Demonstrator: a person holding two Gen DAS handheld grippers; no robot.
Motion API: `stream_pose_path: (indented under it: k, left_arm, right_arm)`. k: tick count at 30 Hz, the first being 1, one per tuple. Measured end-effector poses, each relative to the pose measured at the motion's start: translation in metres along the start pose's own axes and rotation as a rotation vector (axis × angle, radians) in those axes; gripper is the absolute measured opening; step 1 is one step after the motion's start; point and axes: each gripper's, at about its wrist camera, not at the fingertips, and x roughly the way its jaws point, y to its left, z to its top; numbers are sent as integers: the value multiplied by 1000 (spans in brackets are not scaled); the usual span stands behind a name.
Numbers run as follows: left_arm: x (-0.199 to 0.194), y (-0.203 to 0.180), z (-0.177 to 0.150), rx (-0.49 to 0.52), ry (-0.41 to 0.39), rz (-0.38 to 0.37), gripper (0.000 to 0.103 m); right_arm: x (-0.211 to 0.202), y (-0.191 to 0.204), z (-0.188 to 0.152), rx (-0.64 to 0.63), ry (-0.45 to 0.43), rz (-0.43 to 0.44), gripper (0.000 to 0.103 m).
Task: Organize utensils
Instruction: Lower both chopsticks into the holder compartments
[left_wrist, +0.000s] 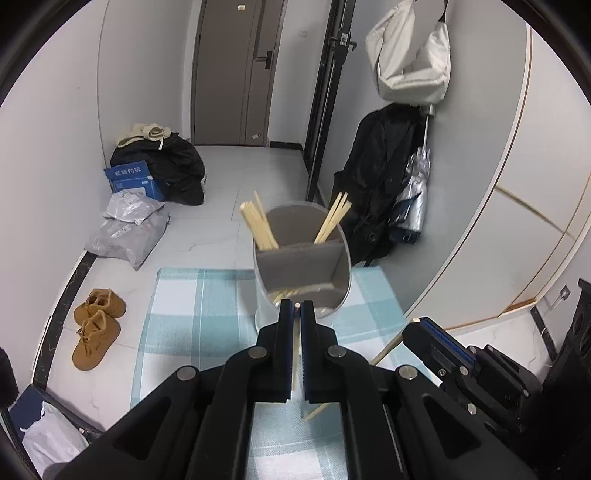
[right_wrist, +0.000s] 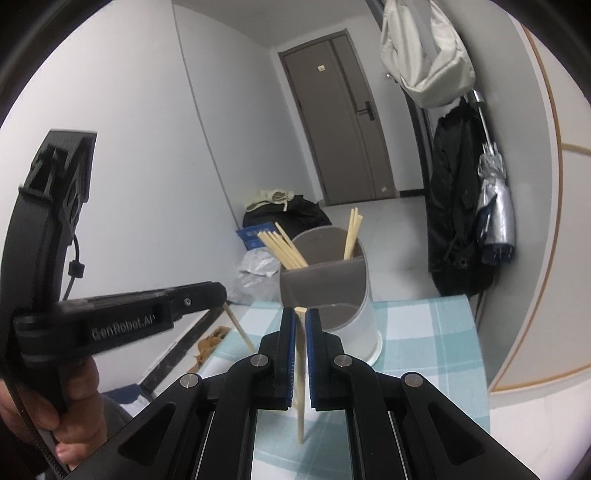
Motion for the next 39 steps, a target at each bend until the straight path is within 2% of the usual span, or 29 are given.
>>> stream_pose_path:
  k: [8,14,18,23,24,31,36,37,39]
  left_arm:
    - [-18,-13,36,26,-30,-54,0]
    - [-27,-16,73,10,-30,-86,0]
    - [-29,-13,99,-10,-43,-91,0]
    - [-23,-9,123,-10,-56,-84,0]
    - [-21,-8,127,-7,-58,-78,0]
    - [5,4,148,-14,-50,-54,0]
    - [27,12,149,-1,-29,-17,0]
    - [32,15,148,-6,-27,-21,0]
    - [39,21,144,-16,-21,-41,0]
  right_arm:
    - [-10,-1,40,6,-66,-10,5]
    - [-17,-5,78,2,-101,-6,5]
    - [-15,-9,116,10,-124,3,5]
    - [-9,-11,145,-9,-151,1,5]
    - [-2,-13,159,-16,-161,2,5]
    - [28,-20,191,-23,-181,4,5]
    - [54,-29,195,-7,-167,20,5]
    - [71,-34,193,-1,-145,18,5]
    - [78,-36,192,-5,-134,15,5]
